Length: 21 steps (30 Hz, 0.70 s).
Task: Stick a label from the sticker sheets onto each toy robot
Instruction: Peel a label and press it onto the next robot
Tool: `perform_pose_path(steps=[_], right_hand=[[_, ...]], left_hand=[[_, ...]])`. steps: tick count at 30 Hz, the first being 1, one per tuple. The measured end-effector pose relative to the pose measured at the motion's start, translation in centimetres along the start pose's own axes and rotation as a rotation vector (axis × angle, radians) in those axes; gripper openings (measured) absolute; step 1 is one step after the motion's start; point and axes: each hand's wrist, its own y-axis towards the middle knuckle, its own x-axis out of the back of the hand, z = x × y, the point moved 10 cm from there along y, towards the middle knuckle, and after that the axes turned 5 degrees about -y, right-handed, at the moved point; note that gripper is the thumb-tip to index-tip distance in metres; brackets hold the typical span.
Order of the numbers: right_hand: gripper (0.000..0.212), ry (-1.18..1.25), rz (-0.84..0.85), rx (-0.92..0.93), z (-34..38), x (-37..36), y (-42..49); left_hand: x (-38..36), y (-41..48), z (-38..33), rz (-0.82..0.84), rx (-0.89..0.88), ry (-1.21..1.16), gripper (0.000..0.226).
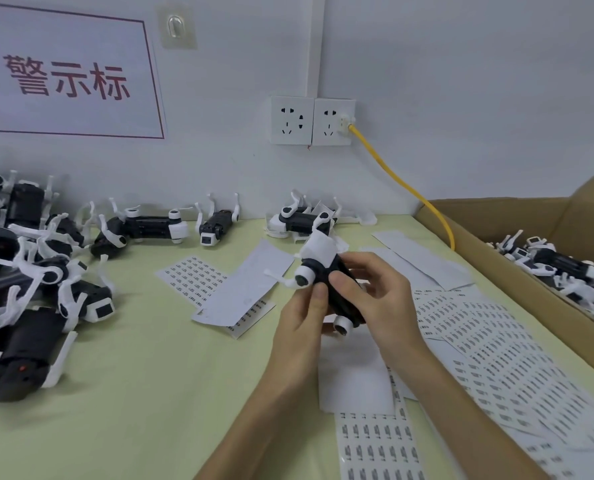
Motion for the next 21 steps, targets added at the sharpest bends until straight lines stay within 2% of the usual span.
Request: perform_pose_path(steps=[4,9,13,16,19,21], right_hand=[[0.009,0.132,-0.006,-0.120,-1.0,0.3,-0.1],[0.014,0.369,0.094,-0.301,-2.0,-0.3,-0.3],[0.028,0.373,0.120,-0.380,-2.6,-0.4,-0.4],[0.024,0.355,0.113,-0.355,-2.7,-0.4,-0.3],[0.010,0.329,0.145,-0.301,-2.3,-0.7,-0.2],[0.019,0.329,0.179,-0.277,-2.4,-1.1,-0.2]], left_hand=[[-0.2,-0.2,0.2,-0.001,0.012,0.033,0.031],[-0.3,-0.4,0.3,0.005,0.022,0.036,0.030],[-0.3,-0.6,0.4,0.014,0.025,0.024,0.034],[-0.2,-0.5,0.5,0.005,0.036,0.011,0.038],[0.1,-0.3,0.7,-0.005,0.075,-0.030,0.039],[0.5,0.0,0.9,-0.026,0.109,-0.080,0.048]])
